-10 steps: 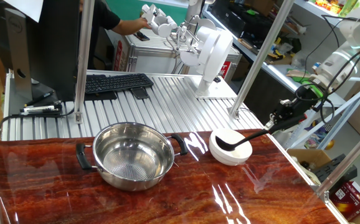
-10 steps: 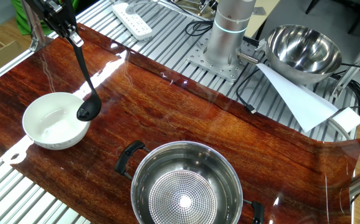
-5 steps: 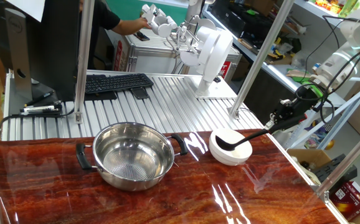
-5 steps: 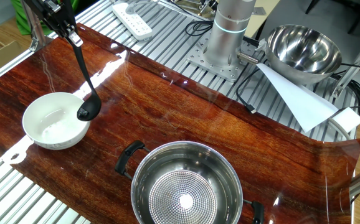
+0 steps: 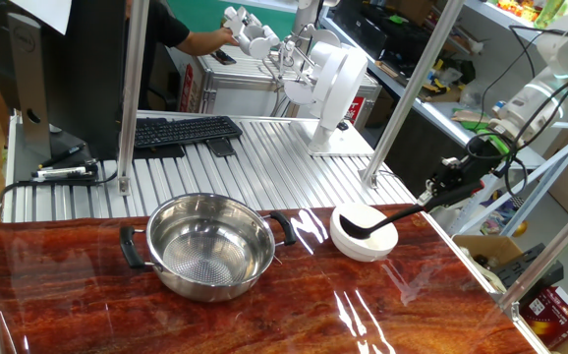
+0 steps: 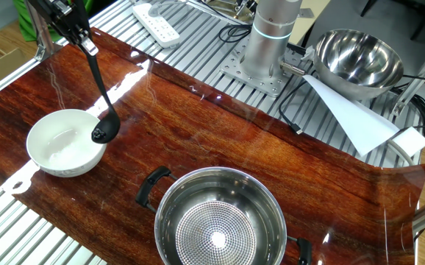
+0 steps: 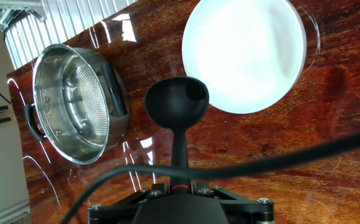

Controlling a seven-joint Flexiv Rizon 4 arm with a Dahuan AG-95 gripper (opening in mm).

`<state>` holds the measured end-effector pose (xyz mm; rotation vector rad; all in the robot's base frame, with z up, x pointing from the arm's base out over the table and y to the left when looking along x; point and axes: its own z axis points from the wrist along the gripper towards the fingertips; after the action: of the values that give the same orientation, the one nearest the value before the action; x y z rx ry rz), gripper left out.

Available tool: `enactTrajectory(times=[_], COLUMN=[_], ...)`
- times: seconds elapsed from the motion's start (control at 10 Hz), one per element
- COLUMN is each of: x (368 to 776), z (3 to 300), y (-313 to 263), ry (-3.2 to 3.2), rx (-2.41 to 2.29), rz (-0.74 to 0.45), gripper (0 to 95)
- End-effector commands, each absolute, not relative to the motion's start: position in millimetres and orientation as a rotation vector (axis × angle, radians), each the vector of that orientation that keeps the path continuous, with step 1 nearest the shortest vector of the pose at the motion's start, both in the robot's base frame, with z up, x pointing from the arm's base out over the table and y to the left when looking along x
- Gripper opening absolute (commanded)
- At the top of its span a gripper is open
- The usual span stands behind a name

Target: Scoop water with a large spoon from one bowl to another

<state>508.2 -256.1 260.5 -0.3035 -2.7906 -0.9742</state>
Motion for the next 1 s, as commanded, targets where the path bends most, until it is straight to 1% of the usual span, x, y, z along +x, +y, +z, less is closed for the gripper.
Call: enactTrajectory(times=[0.1,0.3,0.5,0.7,1.0], x=[509.3,509.4,509.4,509.5,512.1], z=[261.0,261.0,260.9,261.1,265.3], y=[-257.3,-257.3,-257.3,-256.8,-248.0], ry=[-2.784,-2.788,-2.816,-2.853,-2.926], rx=[-0.302,-0.296,-0.268,-0.233,-0.169], rz=[-0.98,-0.973,-0.929,-0.865,-0.704], gripper=[0.0,0.0,0.0,0.0,0.0])
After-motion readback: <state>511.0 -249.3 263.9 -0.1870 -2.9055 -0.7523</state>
